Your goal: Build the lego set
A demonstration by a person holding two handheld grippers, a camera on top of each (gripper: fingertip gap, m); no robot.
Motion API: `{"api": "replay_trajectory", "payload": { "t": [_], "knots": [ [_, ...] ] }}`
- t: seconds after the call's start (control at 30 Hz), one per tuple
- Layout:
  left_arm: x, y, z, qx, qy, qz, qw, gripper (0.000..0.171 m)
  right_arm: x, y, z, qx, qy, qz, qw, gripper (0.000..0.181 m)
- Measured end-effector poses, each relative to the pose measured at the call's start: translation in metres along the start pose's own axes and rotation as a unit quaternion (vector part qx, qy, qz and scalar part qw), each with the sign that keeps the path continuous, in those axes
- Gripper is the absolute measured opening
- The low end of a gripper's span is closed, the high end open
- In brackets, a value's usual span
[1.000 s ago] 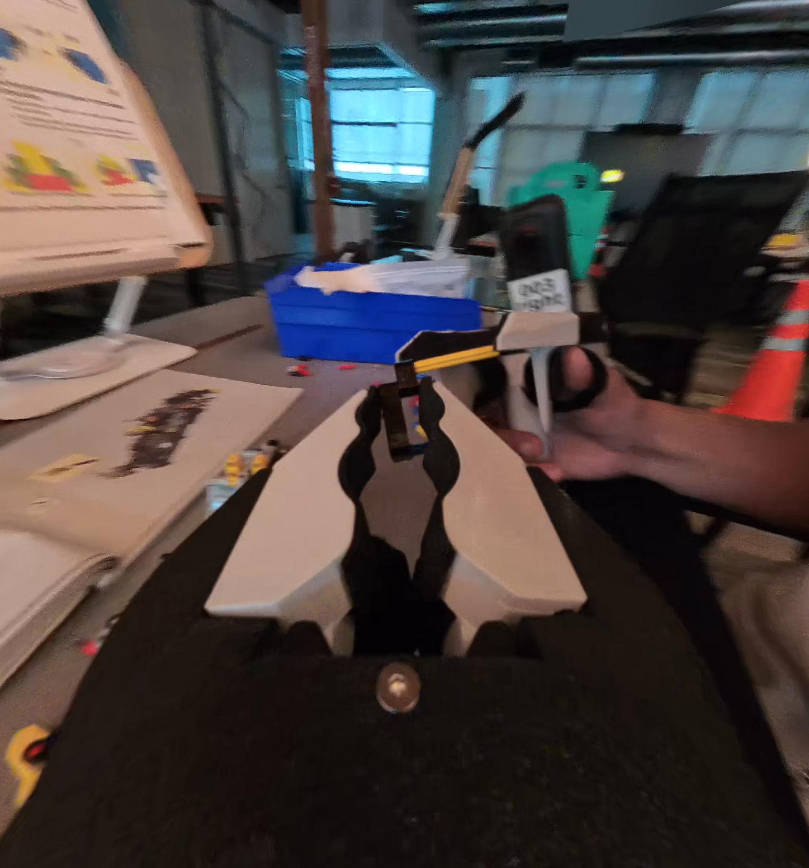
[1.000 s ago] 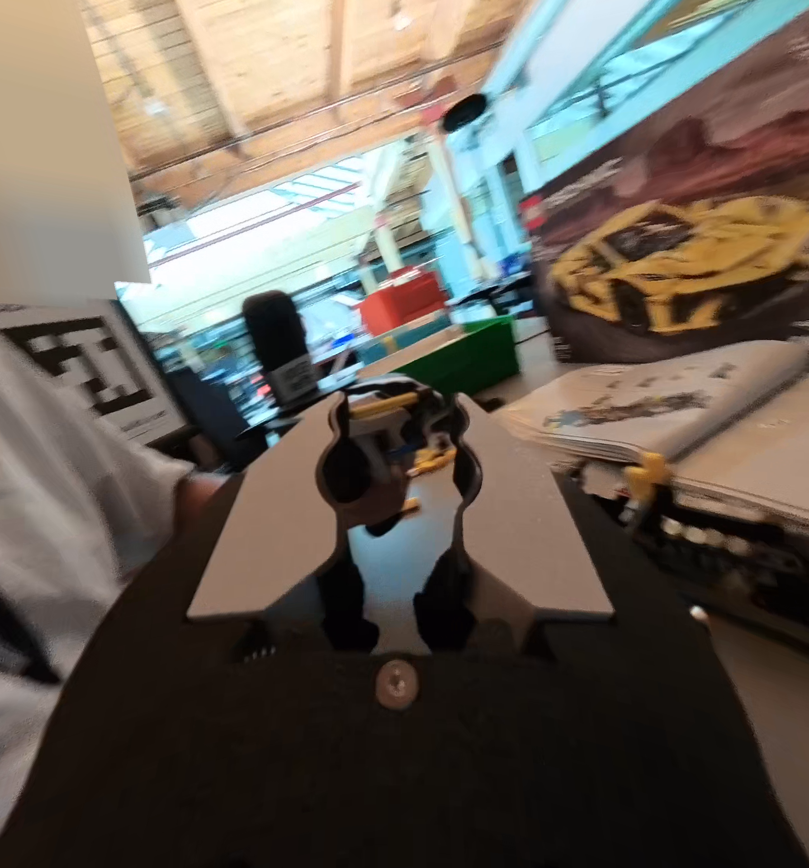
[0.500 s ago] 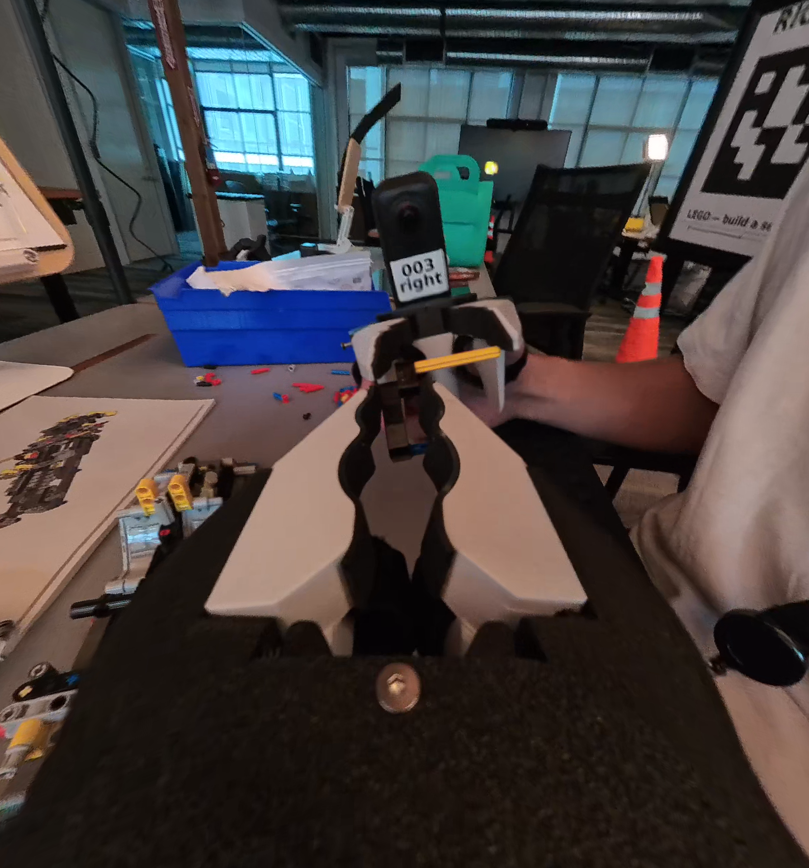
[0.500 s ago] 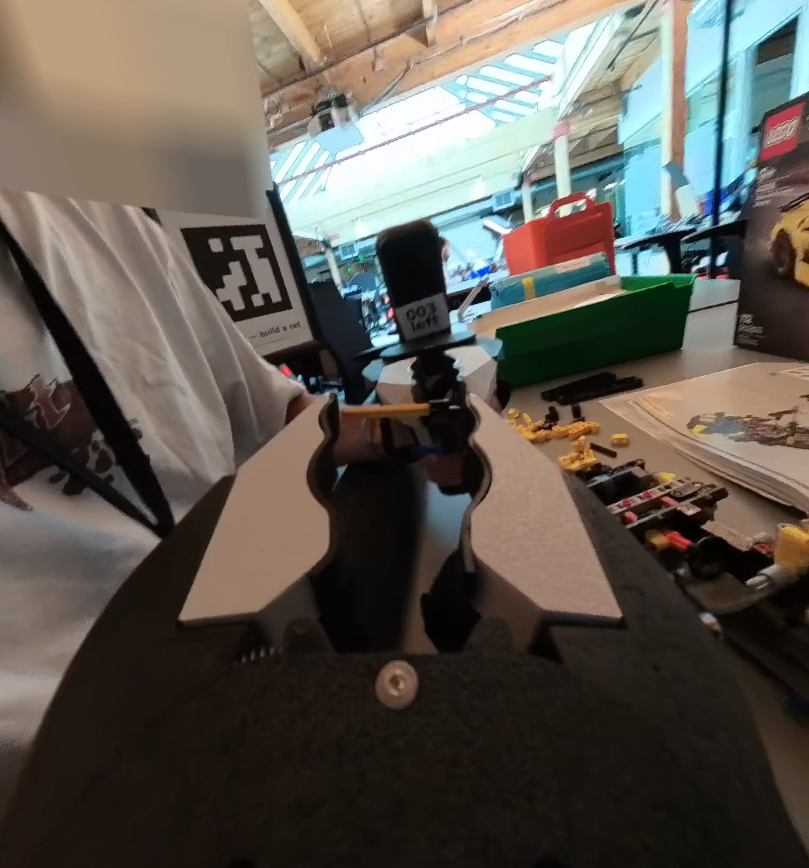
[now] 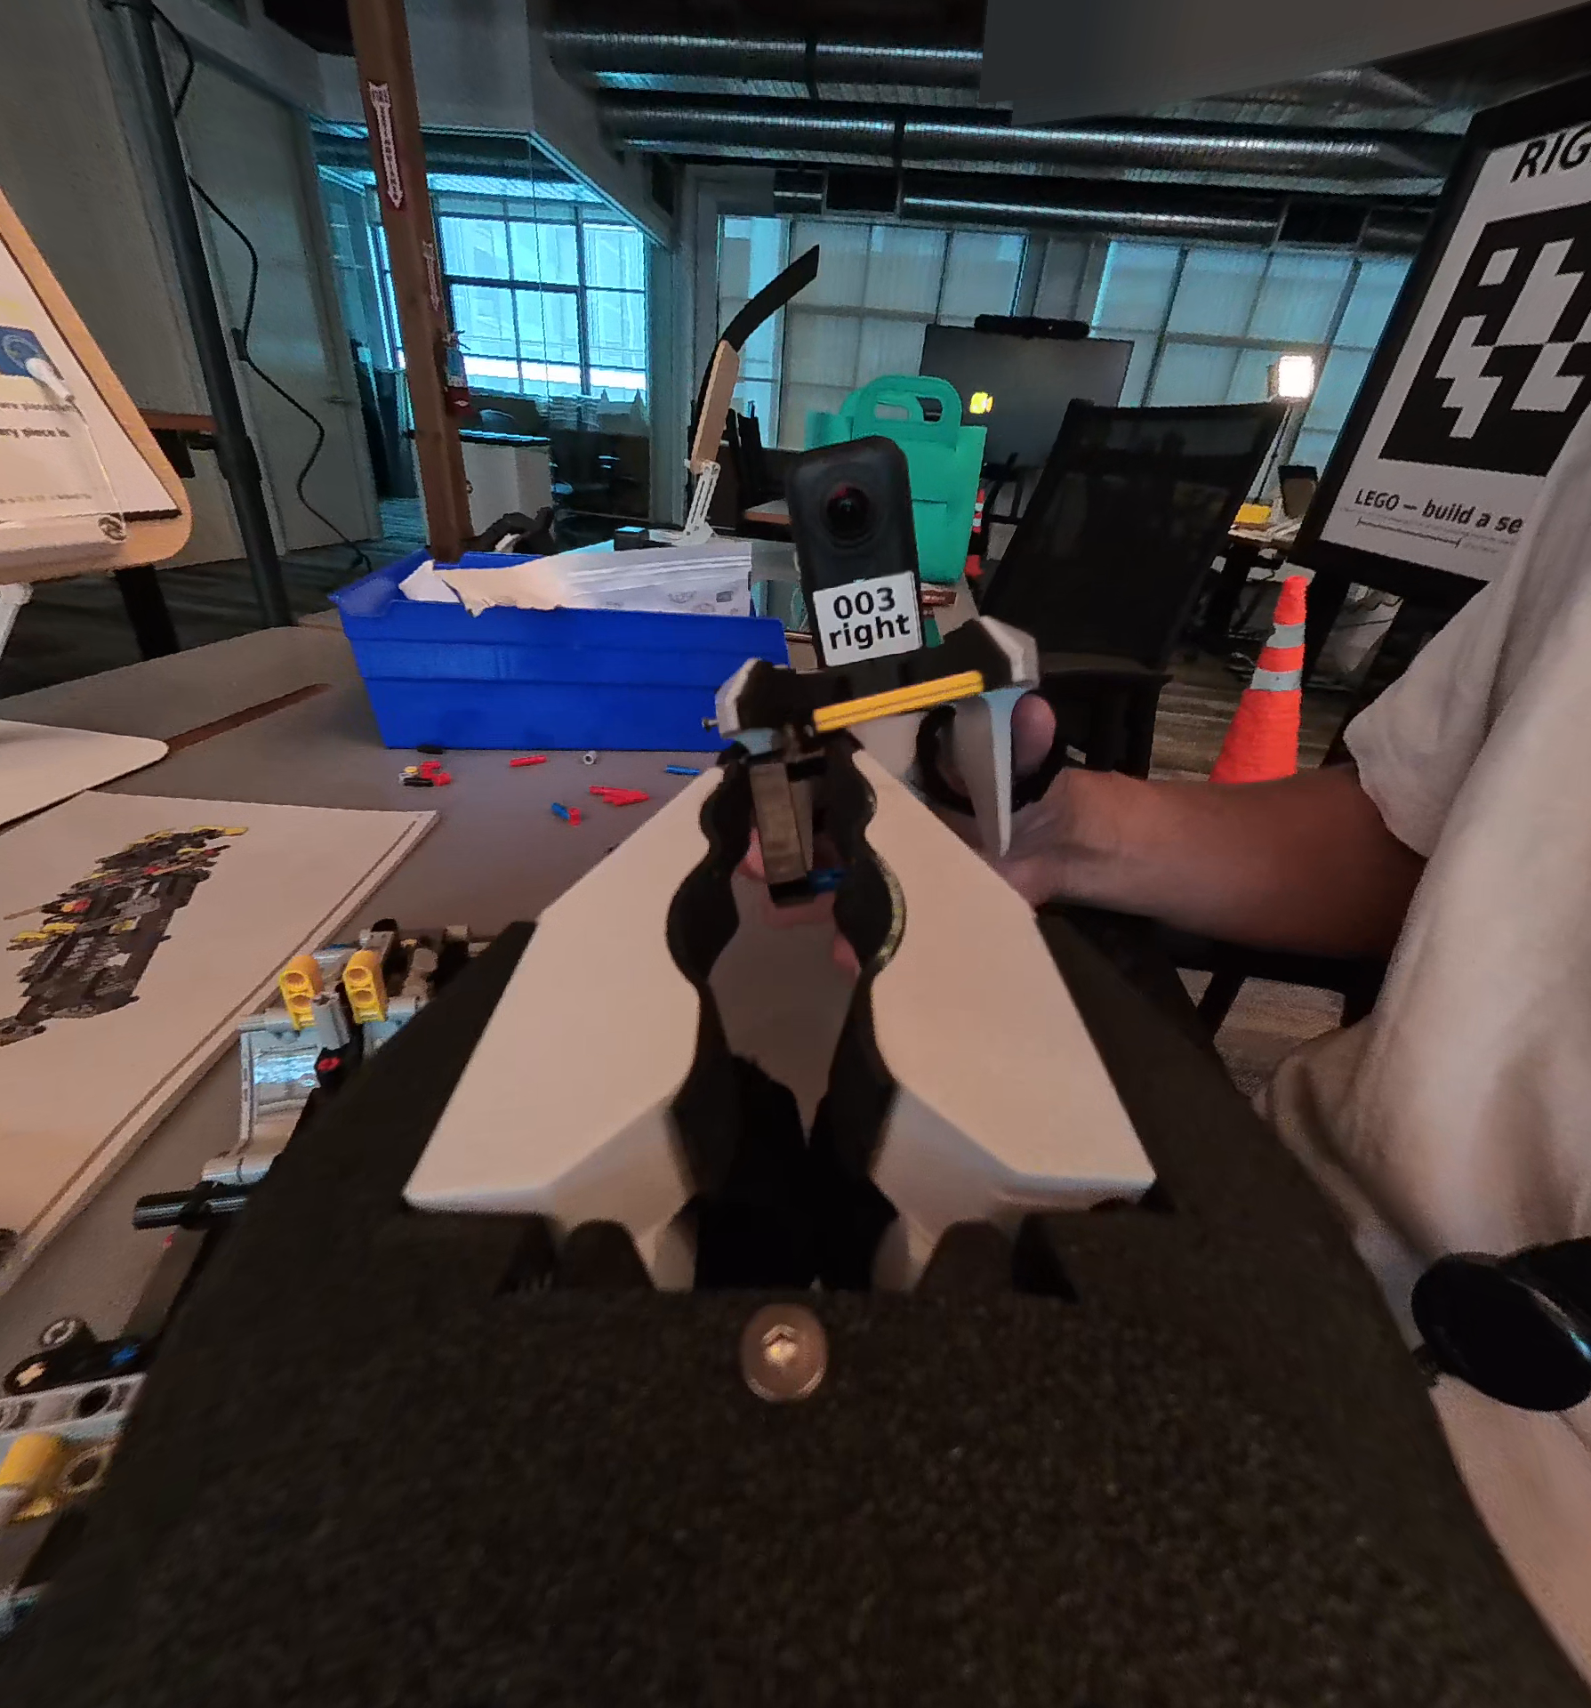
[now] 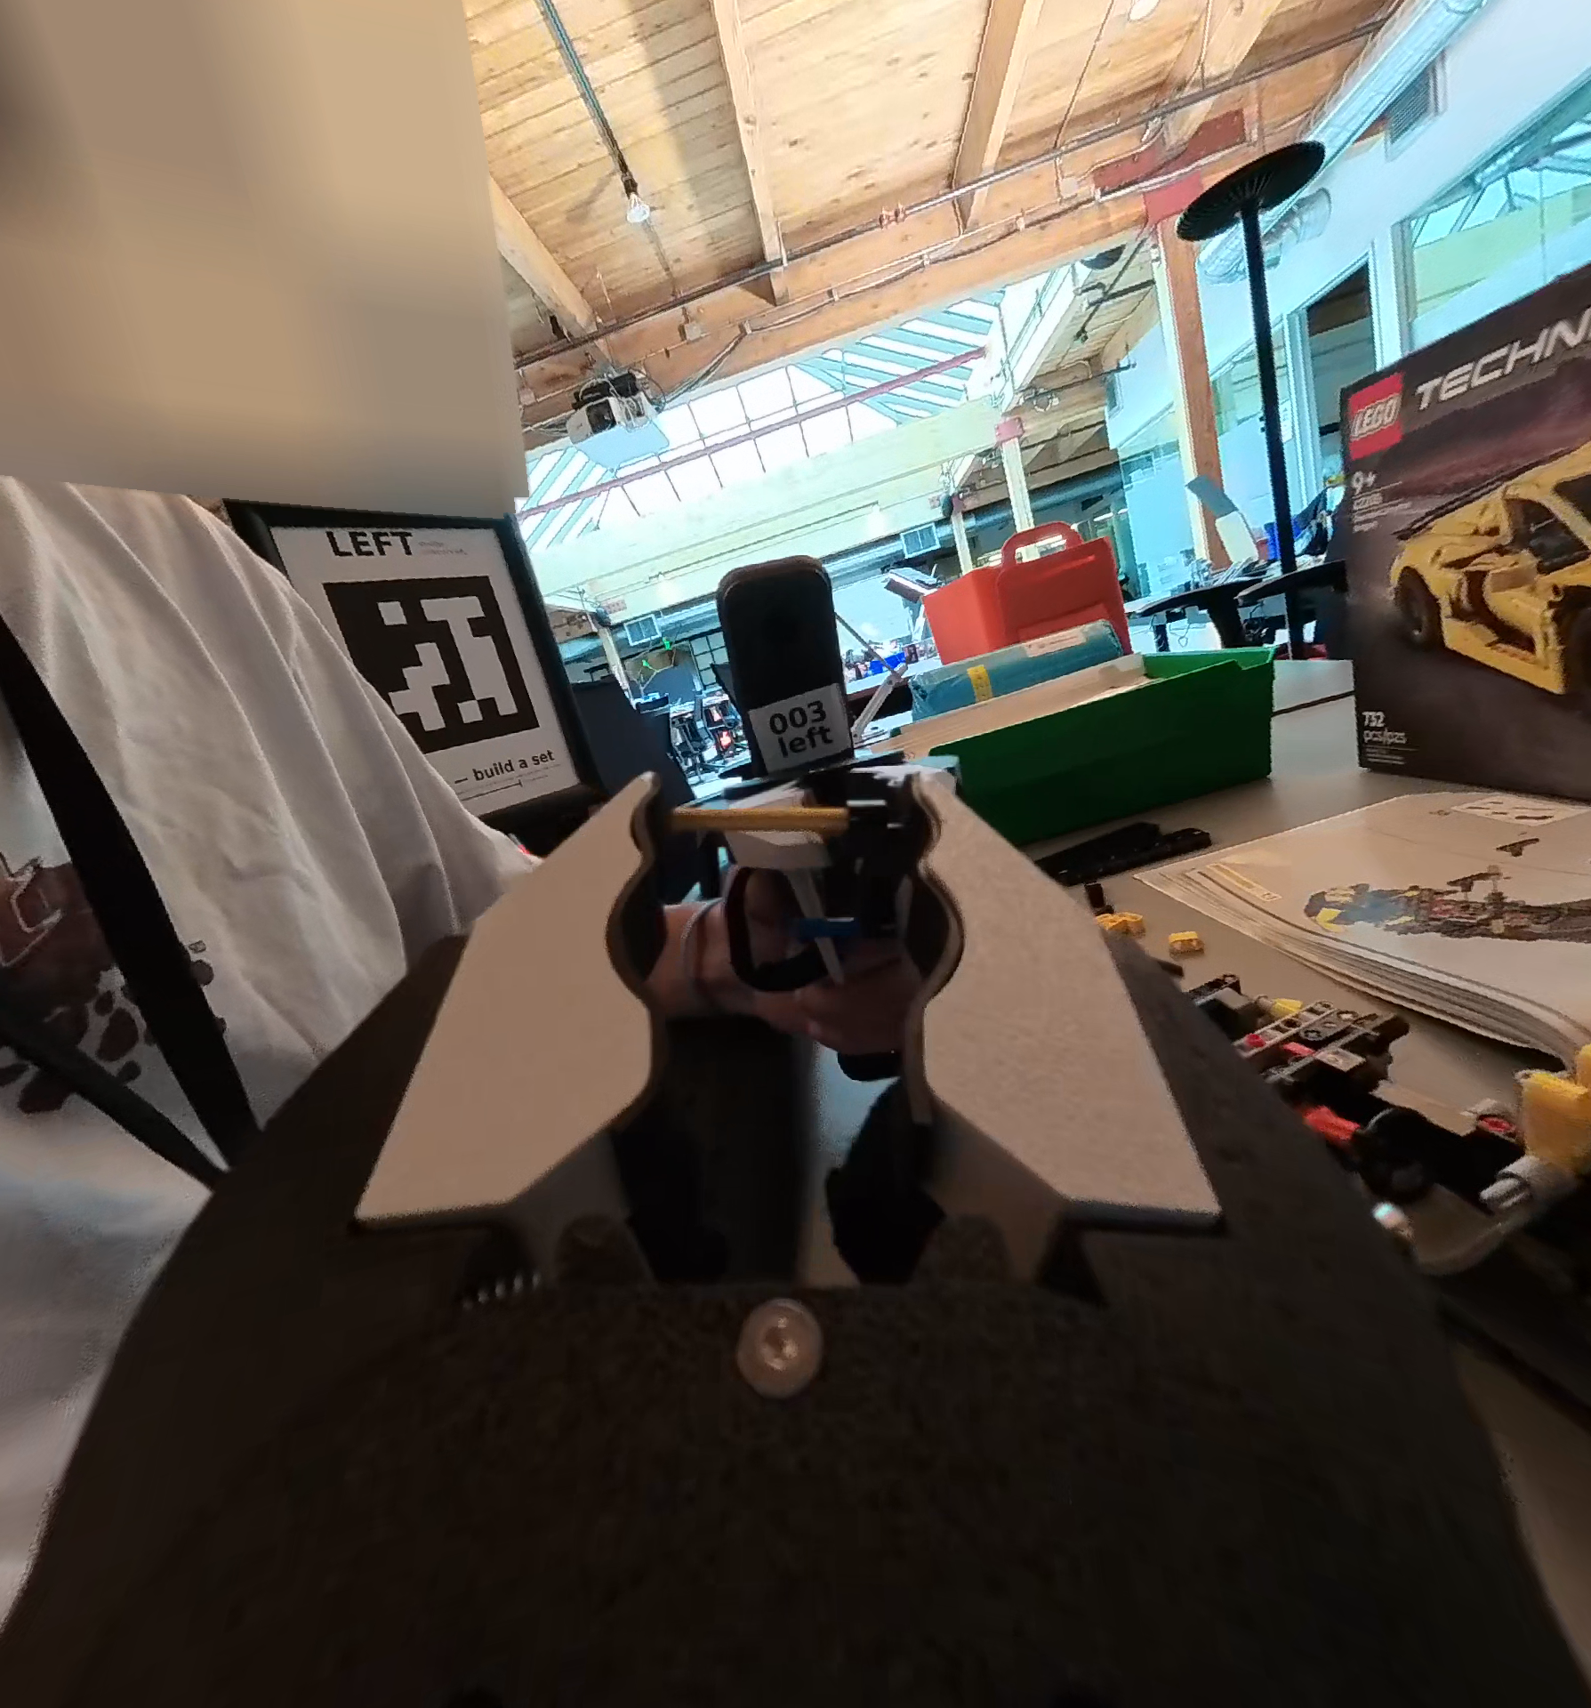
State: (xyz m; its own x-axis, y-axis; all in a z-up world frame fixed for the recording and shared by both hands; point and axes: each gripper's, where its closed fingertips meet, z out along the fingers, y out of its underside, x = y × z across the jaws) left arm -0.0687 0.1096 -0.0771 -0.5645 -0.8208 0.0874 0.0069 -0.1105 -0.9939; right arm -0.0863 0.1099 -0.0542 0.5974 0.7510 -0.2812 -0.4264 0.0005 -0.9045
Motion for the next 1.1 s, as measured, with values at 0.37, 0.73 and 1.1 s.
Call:
{"api": "replay_trajectory", "payload": {
  "t": [0.37,0.73,1.1],
  "knots": [
    [-0.002,0.002,0.000,-0.005,-0.005,0.005,1.000,0.014,0.000,0.006,-0.001,-0.008,-0.014,0.031,0.999,0.046],
    [0.000,0.009,-0.001,-0.030,-0.019,0.047,0.998,0.014,0.000,0.014,-0.002,-0.036,-0.008,0.005,0.999,0.045],
    [0.007,0.022,0.000,-0.073,0.034,-0.009,0.997,0.013,-0.004,0.020,-0.001,-0.060,-0.005,0.006,0.998,0.045]
  ]
}}
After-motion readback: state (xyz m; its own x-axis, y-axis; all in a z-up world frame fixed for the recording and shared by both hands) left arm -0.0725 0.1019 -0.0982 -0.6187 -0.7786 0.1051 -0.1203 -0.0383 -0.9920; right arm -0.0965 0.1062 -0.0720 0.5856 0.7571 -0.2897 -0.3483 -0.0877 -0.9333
